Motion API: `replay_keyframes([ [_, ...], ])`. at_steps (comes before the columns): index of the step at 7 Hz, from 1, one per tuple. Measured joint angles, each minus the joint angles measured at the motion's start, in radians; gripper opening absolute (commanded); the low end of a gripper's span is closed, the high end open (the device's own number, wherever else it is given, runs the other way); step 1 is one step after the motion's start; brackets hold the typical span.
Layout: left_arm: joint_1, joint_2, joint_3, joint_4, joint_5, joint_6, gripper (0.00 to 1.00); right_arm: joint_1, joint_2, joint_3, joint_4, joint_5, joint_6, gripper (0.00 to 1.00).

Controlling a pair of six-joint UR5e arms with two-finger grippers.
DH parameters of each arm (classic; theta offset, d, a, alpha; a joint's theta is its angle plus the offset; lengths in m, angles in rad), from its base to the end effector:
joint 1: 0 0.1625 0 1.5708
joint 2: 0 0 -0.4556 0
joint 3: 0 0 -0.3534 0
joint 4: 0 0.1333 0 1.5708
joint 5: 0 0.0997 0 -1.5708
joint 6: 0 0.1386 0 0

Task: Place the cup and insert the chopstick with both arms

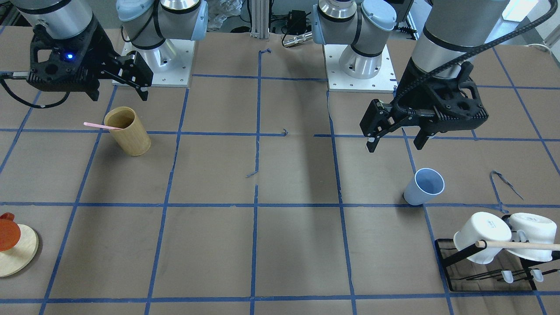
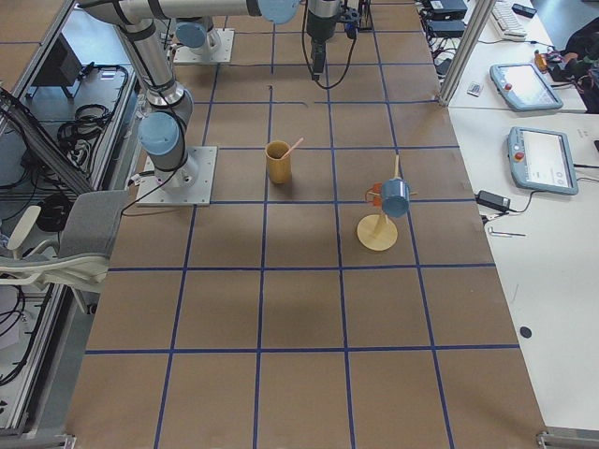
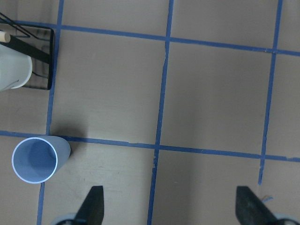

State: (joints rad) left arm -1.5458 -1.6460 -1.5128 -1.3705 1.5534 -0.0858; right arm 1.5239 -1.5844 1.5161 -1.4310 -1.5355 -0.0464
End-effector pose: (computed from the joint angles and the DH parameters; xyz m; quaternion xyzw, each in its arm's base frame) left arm -0.1229 -0.5141 0.4926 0.0543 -0.9943 0.0911 0.0114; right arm 0.1176 -0.4419 0.4969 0.0009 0.9992 0.0349 0.0193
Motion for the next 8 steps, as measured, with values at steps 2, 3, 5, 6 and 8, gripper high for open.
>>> replay_keyframes([
  [2,0.0,0.011,-0.01,-0.004,0.001,0.004,1.0,-0.001,0.001,0.0,-0.001,0.001,0.0,1.0],
  [3,0.0,0.015,-0.01,-0.036,0.001,0.006,1.0,0.0,0.002,0.0,-0.001,0.001,0.0,1.0],
  [5,0.003,0.019,0.002,-0.114,0.001,0.005,1.0,-0.006,0.004,0.001,0.007,-0.002,-0.001,1.0],
  [6,0.003,0.019,0.005,-0.126,0.007,0.006,1.0,-0.007,0.004,0.001,0.01,-0.003,-0.001,1.0],
  [8,0.037,0.006,-0.015,-0.131,0.107,0.081,1.0,-0.008,0.004,0.001,0.015,-0.01,-0.001,1.0],
])
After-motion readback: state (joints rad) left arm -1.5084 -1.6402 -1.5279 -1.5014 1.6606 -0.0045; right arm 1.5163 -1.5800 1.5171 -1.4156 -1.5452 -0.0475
